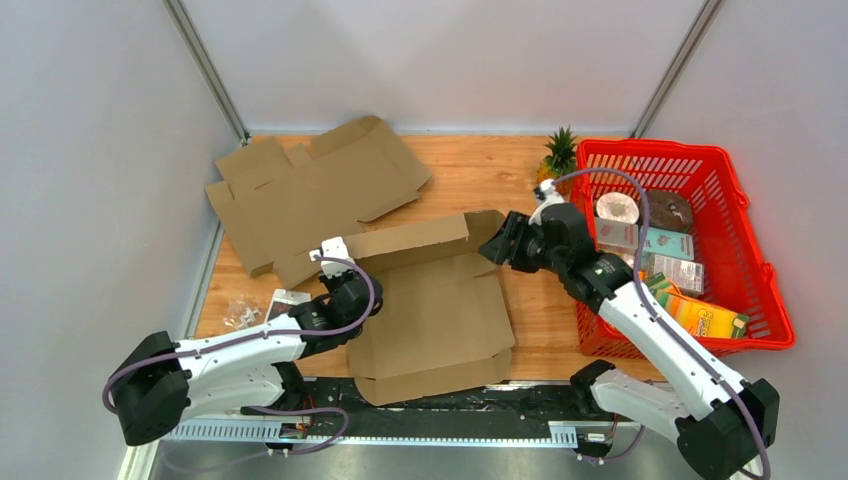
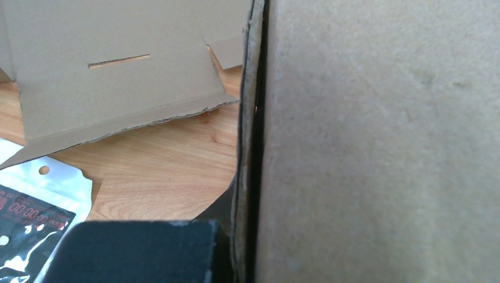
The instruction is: Fold the paper box
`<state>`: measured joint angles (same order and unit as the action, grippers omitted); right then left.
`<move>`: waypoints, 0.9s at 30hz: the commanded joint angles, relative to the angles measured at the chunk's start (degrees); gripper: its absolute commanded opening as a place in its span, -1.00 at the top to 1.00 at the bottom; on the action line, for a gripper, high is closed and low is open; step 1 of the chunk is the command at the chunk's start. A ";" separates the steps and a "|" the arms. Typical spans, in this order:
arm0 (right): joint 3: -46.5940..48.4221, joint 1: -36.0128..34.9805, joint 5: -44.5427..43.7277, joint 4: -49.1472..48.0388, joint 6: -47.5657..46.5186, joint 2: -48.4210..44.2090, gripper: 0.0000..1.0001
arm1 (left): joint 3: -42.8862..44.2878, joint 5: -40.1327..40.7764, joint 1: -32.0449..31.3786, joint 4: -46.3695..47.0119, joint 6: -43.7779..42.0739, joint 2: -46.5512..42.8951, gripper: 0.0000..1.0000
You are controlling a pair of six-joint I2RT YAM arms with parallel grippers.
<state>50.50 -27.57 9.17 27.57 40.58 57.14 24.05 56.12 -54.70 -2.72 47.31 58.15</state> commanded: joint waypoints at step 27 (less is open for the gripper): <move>-12.35 -13.56 -36.68 -26.43 -19.66 20.02 1.00 | 3.46 3.38 0.03 -4.14 6.22 2.32 1.00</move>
<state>39.29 -40.86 -23.59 8.95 20.69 76.27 25.63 58.43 -54.70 -8.82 51.57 61.21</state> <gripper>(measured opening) 0.005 0.041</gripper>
